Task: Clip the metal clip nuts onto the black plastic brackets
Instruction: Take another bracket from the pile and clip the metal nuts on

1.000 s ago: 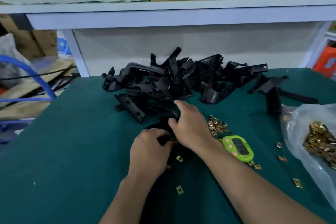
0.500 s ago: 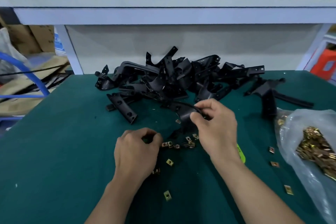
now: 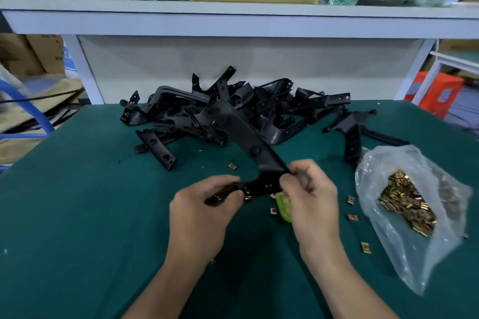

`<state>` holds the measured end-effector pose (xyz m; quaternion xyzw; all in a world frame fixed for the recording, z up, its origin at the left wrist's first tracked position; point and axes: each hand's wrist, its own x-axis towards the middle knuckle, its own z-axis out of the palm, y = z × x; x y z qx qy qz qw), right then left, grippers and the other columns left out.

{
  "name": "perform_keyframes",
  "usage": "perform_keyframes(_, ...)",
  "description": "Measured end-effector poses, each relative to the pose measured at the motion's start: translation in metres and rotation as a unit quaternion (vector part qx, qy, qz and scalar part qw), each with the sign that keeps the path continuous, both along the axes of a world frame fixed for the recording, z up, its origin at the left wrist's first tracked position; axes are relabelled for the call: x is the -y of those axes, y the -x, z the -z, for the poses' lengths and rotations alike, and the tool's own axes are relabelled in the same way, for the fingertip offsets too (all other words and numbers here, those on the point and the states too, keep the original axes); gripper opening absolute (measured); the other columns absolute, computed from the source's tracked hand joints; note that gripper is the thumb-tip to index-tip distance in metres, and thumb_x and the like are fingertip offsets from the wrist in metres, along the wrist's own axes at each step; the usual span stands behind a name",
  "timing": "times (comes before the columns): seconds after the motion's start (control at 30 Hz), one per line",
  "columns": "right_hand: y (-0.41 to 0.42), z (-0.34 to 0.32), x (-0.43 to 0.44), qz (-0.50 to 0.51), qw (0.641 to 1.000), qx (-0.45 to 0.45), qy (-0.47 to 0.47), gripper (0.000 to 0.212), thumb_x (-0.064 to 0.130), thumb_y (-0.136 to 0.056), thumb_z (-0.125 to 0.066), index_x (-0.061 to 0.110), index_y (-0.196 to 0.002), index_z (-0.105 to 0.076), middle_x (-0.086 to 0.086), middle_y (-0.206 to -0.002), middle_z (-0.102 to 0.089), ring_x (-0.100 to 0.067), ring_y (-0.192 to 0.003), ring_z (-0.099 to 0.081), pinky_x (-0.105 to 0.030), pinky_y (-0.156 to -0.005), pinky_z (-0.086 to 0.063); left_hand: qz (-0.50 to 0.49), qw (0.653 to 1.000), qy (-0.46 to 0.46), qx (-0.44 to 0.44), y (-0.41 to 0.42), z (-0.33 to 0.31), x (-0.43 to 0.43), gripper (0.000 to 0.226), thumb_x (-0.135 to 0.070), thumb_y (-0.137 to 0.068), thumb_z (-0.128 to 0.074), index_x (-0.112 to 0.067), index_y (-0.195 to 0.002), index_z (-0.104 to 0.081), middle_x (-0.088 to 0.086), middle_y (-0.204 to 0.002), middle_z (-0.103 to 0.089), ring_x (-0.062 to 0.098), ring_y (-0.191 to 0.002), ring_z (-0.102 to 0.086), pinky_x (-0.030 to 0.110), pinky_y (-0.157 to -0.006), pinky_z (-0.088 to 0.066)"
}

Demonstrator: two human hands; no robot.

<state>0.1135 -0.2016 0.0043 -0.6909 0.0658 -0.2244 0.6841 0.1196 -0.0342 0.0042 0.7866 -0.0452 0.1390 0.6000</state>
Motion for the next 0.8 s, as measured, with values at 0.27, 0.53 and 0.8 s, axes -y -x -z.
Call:
perform_keyframes(0.27,0.017,0.000,-0.017,-0.057,0.987,-0.006,0.149,0.080,0.017,-0.079,-0.083,0.049,-0.141,-0.044,0.031,-0.126,-0.062,0.001,-0.101,-0.068,-0.010,-0.082,-0.049,-0.159,0.971,-0.139,0.112,0.002,-0.006,-0.008,0.034,-0.010,-0.069,-0.085,-0.038,-0.077,-0.068,-0.032,-0.092,-0.060,-0.004,-0.087,-0.059,-0.004,-0.075,-0.035)
perform_keyframes(0.53,0.014,-0.019,-0.011,-0.101,0.980,-0.016,-0.170,0.031,-0.016,-0.082,-0.049,-0.005,-0.089,-0.077,-0.022,-0.095,-0.075,-0.021,-0.086,-0.071,-0.024,-0.071,-0.059,-0.165,0.927,-0.231,0.247,-0.003,0.004,-0.014,0.043,0.025,-0.063,-0.069,-0.014,-0.070,-0.051,-0.008,-0.073,-0.051,0.014,-0.073,-0.041,0.016,-0.068,-0.035)
perform_keyframes(0.8,0.020,-0.023,-0.003,-0.310,0.918,-0.237,-0.071,0.066,0.015,-0.074,-0.087,0.026,-0.134,-0.063,-0.003,-0.126,-0.071,-0.020,-0.088,-0.071,-0.034,-0.071,-0.059,-0.088,0.915,-0.246,0.308,-0.005,0.008,-0.017,0.044,0.030,-0.057,-0.063,-0.012,-0.069,-0.057,-0.011,-0.081,-0.055,0.011,-0.077,-0.047,0.012,-0.072,-0.036)
